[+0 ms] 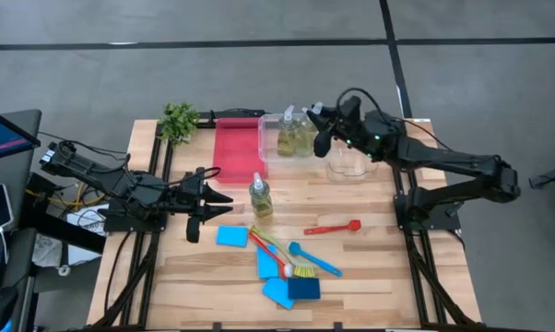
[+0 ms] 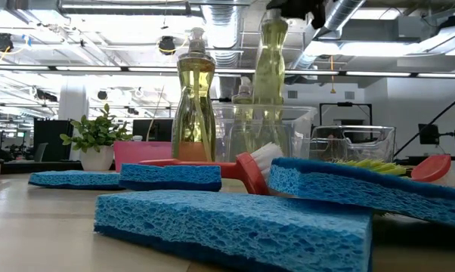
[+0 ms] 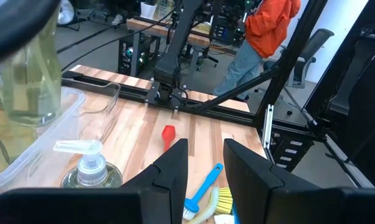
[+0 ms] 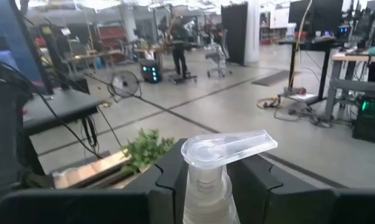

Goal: Pick & Place Kitchen Sink Supplies
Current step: Put the green dishwashing liquid into the white bin

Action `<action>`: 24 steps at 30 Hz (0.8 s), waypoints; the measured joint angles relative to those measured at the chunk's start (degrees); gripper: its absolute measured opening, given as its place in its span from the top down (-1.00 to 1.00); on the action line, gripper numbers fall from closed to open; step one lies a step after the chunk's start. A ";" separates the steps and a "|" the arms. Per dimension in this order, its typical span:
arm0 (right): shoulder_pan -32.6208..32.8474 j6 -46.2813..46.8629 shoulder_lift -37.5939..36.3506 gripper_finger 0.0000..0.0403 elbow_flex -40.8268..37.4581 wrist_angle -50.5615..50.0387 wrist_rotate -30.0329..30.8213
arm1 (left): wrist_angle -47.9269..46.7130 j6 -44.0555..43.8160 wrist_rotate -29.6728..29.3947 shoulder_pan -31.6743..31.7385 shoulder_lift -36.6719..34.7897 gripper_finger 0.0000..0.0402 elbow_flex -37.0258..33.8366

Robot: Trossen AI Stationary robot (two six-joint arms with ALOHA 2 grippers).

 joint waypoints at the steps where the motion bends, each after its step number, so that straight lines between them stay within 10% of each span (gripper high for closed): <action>1: -0.27 0.08 0.43 0.57 0.00 0.03 -0.08 | 0.00 0.00 0.00 0.00 0.00 0.48 0.00; 24: -0.56 1.56 9.15 0.57 0.02 -14.41 -0.03 | 4.15 -1.70 0.00 0.20 -0.22 0.48 -4.52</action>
